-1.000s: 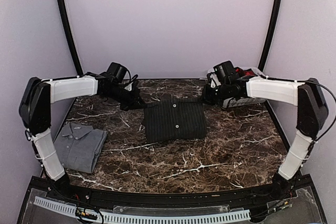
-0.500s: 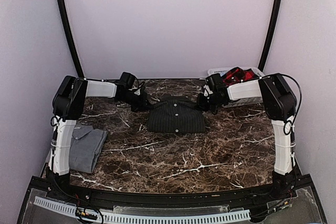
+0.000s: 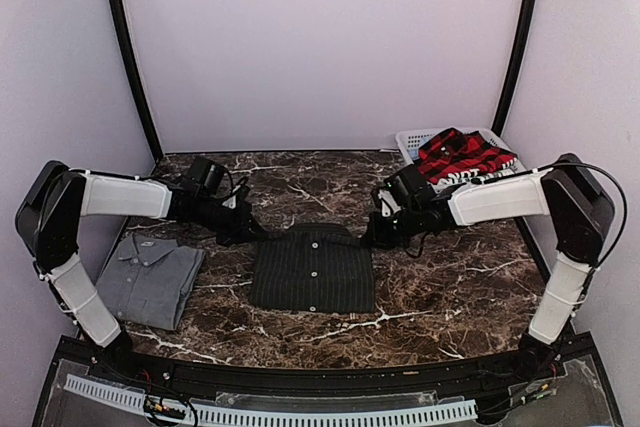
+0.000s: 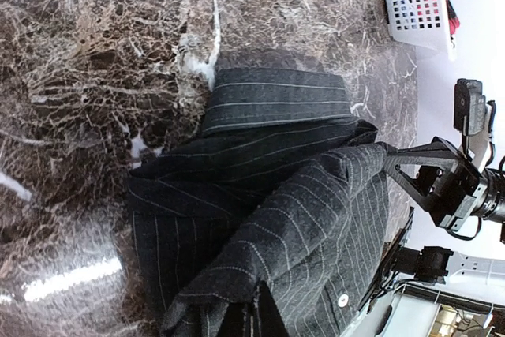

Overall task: Fold and stack the long sleeve shirts
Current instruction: Move the square-folded shirt to the center of the board, then smooth out the square-folded shirt at the center of the board.

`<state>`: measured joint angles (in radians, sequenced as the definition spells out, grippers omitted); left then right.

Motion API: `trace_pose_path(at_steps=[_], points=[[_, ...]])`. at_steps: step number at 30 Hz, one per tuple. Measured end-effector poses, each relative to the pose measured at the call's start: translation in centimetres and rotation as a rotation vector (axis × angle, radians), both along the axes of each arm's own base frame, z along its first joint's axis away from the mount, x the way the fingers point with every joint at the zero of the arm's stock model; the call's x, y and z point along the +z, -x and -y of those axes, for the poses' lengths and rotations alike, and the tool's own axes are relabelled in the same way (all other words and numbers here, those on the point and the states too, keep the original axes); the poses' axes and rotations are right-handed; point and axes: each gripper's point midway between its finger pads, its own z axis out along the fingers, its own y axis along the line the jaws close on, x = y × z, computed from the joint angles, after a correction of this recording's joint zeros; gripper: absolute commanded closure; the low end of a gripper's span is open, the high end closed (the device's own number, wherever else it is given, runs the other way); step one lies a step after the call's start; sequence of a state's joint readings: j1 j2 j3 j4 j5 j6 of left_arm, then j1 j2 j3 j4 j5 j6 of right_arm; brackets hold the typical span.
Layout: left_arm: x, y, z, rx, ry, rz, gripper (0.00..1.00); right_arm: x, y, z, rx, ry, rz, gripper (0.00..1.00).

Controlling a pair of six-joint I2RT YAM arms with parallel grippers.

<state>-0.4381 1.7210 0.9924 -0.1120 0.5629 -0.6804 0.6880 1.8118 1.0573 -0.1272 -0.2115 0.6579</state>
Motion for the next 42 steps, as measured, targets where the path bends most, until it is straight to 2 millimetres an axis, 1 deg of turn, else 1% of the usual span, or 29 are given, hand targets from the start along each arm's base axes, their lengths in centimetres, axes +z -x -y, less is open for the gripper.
trace_pose_path(at_steps=[2, 4, 6, 8, 10, 12, 14, 19, 22, 23, 25, 26, 27, 29, 31, 33, 36, 38, 40, 42], points=[[1.2, 0.4, -0.1, 0.005, 0.012, 0.028, 1.0, 1.6, 0.0, 0.2, -0.013, -0.018, 0.026, 1.0], [2.0, 0.2, -0.1, 0.013, 0.021, 0.052, 1.0, 3.2, -0.5, 0.4, -0.03, -0.033, 0.065, 1.0], [2.2, -0.3, 0.0, 0.019, 0.021, 0.068, 1.0, 4.1, -1.1, 0.6, -0.046, -0.038, 0.092, 1.0], [2.2, -0.9, 0.2, 0.021, 0.02, 0.071, 1.0, 4.5, -1.7, 0.8, -0.06, -0.039, 0.103, 1.0], [2.1, -2.1, 0.6, 0.024, 0.023, 0.078, 1.0, 4.4, -2.5, 1.3, -0.078, -0.037, 0.105, 1.0], [1.7, -3.4, 1.0, 0.026, 0.028, 0.081, 1.0, 3.9, -3.4, 1.7, -0.097, -0.033, 0.1, 1.0], [0.8, -5.0, 1.3, 0.032, 0.032, 0.077, 1.0, 3.1, -4.7, 2.1, -0.118, -0.028, 0.094, 1.0], [-1.1, -7.6, 1.3, 0.045, 0.037, 0.056, 1.0, 1.6, -7.1, 2.4, -0.143, -0.022, 0.084, 1.0], [-1.3, -9.0, 1.5, 0.041, 0.046, 0.065, 1.0, 1.6, -8.3, 2.5, -0.15, -0.032, 0.091, 1.0], [-1.1, -9.4, 1.6, 0.039, 0.049, 0.073, 1.0, 1.7, -8.6, 2.5, -0.153, -0.036, 0.095, 0.99], [-0.4, -10.5, 1.8, 0.034, 0.059, 0.101, 0.93, 2.1, -9.3, 2.6, -0.157, -0.04, 0.106, 0.9], [-0.1, -10.9, 1.9, 0.032, 0.062, 0.113, 0.84, 2.2, -9.5, 2.6, -0.16, -0.043, 0.109, 0.85], [0.3, -11.2, 2.0, 0.03, 0.066, 0.126, 0.77, 2.4, -9.8, 2.5, -0.158, -0.043, 0.117, 0.79], [1.0, -12.0, 2.1, 0.028, 0.07, 0.153, 0.57, 2.8, -10.4, 2.4, -0.158, -0.045, 0.129, 0.67], [1.5, -12.5, 2.0, 0.025, 0.064, 0.172, 0.47, 3.1, -10.7, 2.3, -0.153, -0.04, 0.14, 0.56], [2.0, -12.9, 1.8, 0.024, 0.049, 0.189, 0.42, 3.5, -10.9, 2.4, -0.156, -0.028, 0.149, 0.51], [2.6, -13.5, 1.6, 0.027, 0.021, 0.215, 0.41, 3.8, -11.0, 2.8, -0.165, 0.009, 0.16, 0.49], [2.7, -13.3, 1.1, 0.032, -0.01, 0.214, 0.44, 4.4, -10.8, 2.8, -0.167, 0.043, 0.175, 0.49], [3.0, -12.7, 0.5, 0.037, -0.036, 0.213, 0.46, 5.4, -10.4, 2.2, -0.155, 0.069, 0.195, 0.49], [3.7, -11.5, 0.2, 0.035, -0.048, 0.213, 0.51, 6.6, -9.9, 0.9, -0.133, 0.085, 0.226, 0.49]])
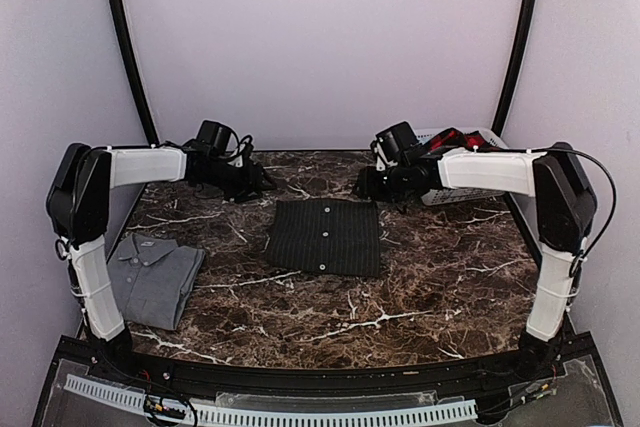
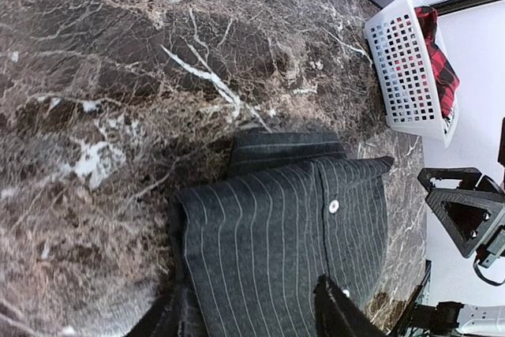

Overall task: Fold and stack the long sleeve shirts
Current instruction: Smooth out the square-folded shirt at the center of the board.

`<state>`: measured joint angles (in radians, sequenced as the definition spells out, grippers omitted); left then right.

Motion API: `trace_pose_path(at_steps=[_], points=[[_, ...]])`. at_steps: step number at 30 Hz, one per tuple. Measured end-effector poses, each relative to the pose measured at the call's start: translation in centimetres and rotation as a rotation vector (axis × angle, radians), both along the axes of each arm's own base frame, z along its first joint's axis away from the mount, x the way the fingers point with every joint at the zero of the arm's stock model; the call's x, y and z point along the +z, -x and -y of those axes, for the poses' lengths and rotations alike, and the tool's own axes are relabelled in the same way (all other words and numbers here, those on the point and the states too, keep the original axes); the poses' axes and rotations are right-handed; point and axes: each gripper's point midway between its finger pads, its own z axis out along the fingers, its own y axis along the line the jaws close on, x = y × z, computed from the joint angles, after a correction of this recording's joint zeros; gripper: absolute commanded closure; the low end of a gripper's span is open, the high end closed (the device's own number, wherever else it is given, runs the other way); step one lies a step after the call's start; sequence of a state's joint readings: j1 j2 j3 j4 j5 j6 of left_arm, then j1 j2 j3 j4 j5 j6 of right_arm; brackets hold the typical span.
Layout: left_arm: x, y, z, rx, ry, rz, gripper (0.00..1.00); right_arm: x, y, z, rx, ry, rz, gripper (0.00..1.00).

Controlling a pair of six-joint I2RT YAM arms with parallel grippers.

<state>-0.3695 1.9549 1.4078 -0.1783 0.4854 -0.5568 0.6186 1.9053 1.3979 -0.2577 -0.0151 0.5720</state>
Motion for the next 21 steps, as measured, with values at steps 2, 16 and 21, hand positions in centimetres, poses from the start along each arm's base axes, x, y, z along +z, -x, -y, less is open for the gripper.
trace_pose_path(at_steps=[2, 16, 21], points=[[1.0, 1.6, -0.3, -0.002, -0.008, 0.006, 0.56, 1.0, 0.7, -1.7, 0.035, 0.004, 0.027, 0.51], [0.3, 12.4, 4.0, -0.154, 0.028, -0.112, 0.7, -2.7, 0.7, -10.3, 0.209, 0.055, -0.005, 0.54], [0.0, 12.6, 5.1, -0.181, 0.065, -0.119, 0.71, -5.8, -0.8, -11.3, 0.226, 0.096, -0.043, 0.55]])
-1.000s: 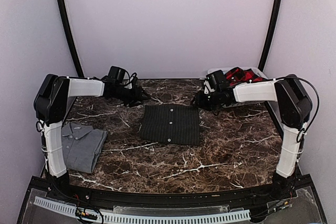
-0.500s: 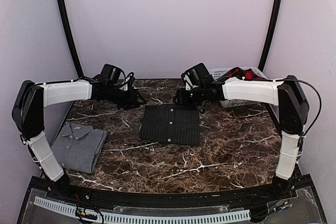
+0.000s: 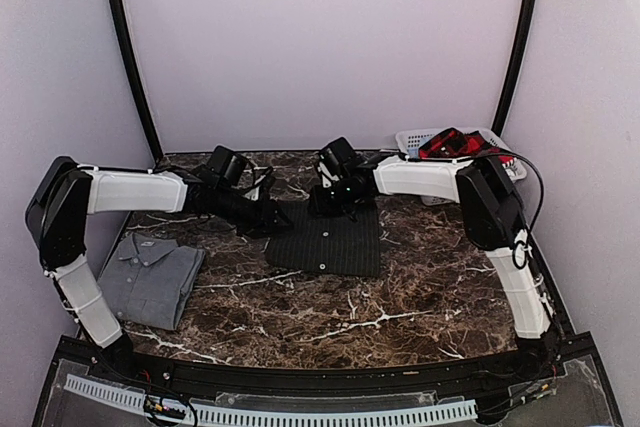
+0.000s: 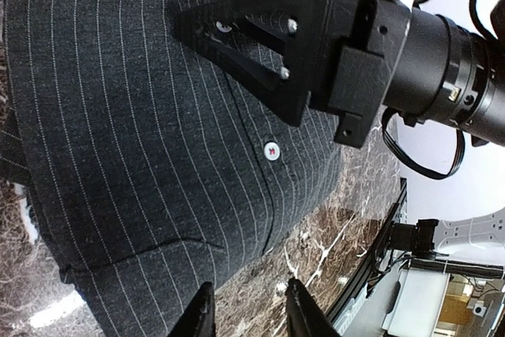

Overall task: Fold and stack the long sleeve shirts
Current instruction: Smooth out the square-folded shirt at the center of the board.

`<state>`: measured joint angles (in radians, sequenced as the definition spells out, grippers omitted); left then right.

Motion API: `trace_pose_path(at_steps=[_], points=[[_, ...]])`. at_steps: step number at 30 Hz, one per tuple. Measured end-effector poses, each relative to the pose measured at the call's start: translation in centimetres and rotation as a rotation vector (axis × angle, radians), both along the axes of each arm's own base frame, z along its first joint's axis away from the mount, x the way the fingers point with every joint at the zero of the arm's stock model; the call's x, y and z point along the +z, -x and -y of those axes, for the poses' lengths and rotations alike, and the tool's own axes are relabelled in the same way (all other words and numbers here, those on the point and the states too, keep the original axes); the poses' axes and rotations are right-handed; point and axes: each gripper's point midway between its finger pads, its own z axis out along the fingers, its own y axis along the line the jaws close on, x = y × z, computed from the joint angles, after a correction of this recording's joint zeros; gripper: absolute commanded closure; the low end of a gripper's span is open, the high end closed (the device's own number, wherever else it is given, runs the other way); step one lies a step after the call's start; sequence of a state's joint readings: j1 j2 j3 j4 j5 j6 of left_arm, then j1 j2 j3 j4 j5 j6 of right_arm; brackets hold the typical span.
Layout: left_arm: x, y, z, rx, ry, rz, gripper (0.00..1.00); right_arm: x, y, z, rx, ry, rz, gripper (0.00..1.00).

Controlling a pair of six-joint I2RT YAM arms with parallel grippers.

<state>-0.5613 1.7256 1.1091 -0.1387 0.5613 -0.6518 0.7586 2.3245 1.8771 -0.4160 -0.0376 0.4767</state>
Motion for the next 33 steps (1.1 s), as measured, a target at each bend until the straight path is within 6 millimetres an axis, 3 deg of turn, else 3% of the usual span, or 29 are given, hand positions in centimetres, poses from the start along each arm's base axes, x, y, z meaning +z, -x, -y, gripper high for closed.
trace_pose_path(at_steps=[8, 18, 26, 28, 33], points=[[-3.9, -0.2, 0.8, -0.013, -0.012, -0.067, 0.73, -2.1, -3.0, 0.2, -0.01, -0.027, -0.034, 0.56], [-8.5, 1.1, -0.8, 0.017, -0.091, -0.136, 0.75, -2.0, -3.3, 0.4, 0.01, -0.056, -0.052, 0.56], [-6.7, 1.2, -0.8, 0.029, -0.081, -0.113, 0.74, -0.3, -3.2, 0.7, 0.029, -0.037, -0.038, 0.54], [-5.1, 0.9, -0.6, 0.033, -0.062, -0.09, 0.73, 1.3, -3.1, 0.9, 0.027, -0.042, -0.018, 0.54], [-0.9, -0.8, 0.8, 0.034, 0.011, -0.012, 0.74, 7.6, -1.5, 1.7, 0.031, -0.097, 0.051, 0.55]])
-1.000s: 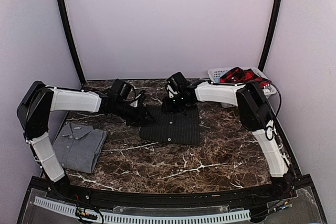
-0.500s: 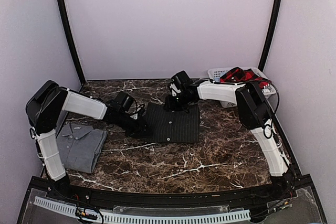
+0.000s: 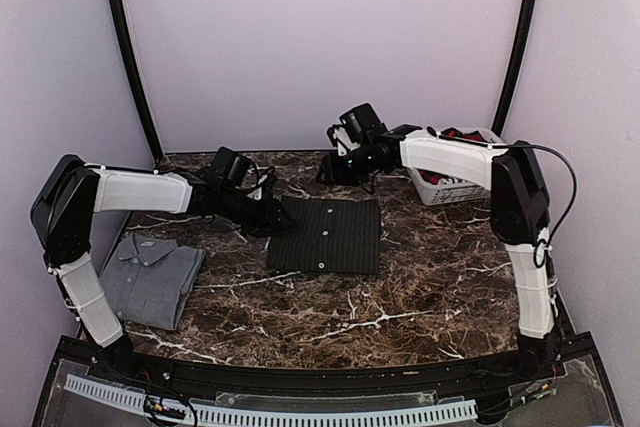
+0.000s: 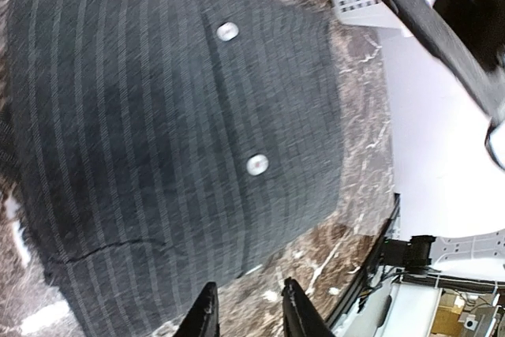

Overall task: Fold and stack the long sleeve shirts
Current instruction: Smooth out the square-folded shirt at the center of the board.

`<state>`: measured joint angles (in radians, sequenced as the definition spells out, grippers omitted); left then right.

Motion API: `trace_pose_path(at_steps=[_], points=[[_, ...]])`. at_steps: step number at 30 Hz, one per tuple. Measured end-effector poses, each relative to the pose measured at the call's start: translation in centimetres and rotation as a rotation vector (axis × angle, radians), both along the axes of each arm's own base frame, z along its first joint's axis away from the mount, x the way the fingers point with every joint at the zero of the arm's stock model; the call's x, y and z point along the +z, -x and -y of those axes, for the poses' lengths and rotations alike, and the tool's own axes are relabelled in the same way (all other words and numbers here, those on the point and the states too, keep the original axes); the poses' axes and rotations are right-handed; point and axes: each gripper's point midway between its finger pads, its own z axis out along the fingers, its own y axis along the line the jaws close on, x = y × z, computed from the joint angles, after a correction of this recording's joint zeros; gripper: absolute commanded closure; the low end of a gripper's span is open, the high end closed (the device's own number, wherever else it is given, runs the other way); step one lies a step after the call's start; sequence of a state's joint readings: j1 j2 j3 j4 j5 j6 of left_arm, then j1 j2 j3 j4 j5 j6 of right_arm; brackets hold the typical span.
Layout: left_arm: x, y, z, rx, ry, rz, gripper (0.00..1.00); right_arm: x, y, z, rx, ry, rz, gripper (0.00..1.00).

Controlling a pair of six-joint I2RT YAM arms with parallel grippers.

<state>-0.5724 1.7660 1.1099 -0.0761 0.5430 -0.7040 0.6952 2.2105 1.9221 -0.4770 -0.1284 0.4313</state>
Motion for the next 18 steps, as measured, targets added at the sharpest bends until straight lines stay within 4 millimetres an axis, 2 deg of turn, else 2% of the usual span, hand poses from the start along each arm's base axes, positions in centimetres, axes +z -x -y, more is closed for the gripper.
trace_pose_path(at_steps=[3, 6, 11, 14, 18], points=[[1.4, -0.8, 1.2, -0.012, 0.045, 0.021, 0.74, 2.6, 2.3, 0.8, 0.001, -0.049, 0.021, 0.6], [1.9, -1.2, 3.4, -0.045, 0.086, 0.027, 0.74, 2.8, 4.9, 1.6, 0.001, -0.083, -0.003, 0.62], [-0.2, -1.1, 6.8, -0.1, 0.112, -0.009, 0.74, -1.0, 8.8, 3.4, -0.017, -0.092, -0.108, 0.63], [-2.3, -0.9, 7.9, -0.114, 0.103, -0.045, 0.74, -3.7, 10.8, 4.5, -0.032, -0.086, -0.177, 0.64], [-5.2, -0.6, 8.6, -0.111, 0.083, -0.093, 0.75, -6.2, 12.8, 5.5, -0.047, -0.084, -0.238, 0.64]])
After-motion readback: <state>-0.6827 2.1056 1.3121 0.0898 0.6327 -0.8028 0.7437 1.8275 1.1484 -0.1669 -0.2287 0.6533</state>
